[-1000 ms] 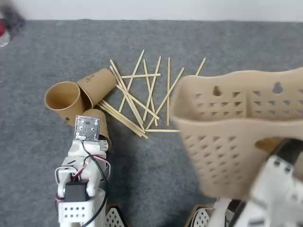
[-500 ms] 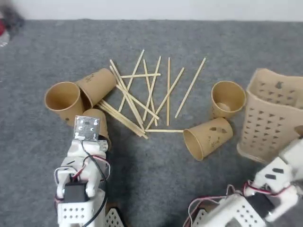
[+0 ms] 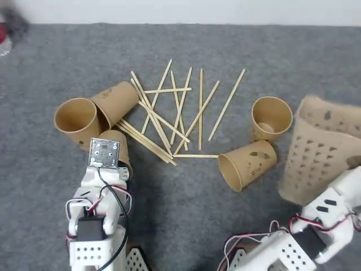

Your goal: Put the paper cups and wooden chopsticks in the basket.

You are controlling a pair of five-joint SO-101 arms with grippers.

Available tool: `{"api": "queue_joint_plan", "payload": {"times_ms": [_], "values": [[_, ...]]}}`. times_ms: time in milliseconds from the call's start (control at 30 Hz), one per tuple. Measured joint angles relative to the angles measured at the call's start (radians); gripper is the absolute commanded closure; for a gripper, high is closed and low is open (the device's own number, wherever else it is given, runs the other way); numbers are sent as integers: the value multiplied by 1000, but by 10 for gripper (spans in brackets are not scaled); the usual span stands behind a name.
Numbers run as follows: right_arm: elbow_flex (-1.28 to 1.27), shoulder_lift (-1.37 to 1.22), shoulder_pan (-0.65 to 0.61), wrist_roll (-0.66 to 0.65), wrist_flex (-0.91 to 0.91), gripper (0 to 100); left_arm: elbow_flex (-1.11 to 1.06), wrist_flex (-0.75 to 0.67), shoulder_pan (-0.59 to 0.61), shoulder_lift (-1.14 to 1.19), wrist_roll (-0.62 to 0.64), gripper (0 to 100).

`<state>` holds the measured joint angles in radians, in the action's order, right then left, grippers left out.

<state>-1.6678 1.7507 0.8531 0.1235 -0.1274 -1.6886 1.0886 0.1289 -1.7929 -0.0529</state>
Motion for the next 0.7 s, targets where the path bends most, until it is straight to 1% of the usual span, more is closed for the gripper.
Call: {"api": "queue_joint_plan", "payload": {"times_ms": [133, 467, 533, 600, 700], "values": [[0, 26, 2, -29, -21, 813, 0, 0, 0, 0, 0, 986], [0, 31, -5, -38, -31, 815, 0, 0, 0, 0, 0, 986], [0, 31, -61, -38, 0, 816, 0, 0, 0, 0, 0, 986], [0, 31, -143, -38, 68, 833, 0, 0, 0, 0, 0, 986], [0, 32, -267, -38, 176, 934, 0, 0, 0, 0, 0, 986]]}}
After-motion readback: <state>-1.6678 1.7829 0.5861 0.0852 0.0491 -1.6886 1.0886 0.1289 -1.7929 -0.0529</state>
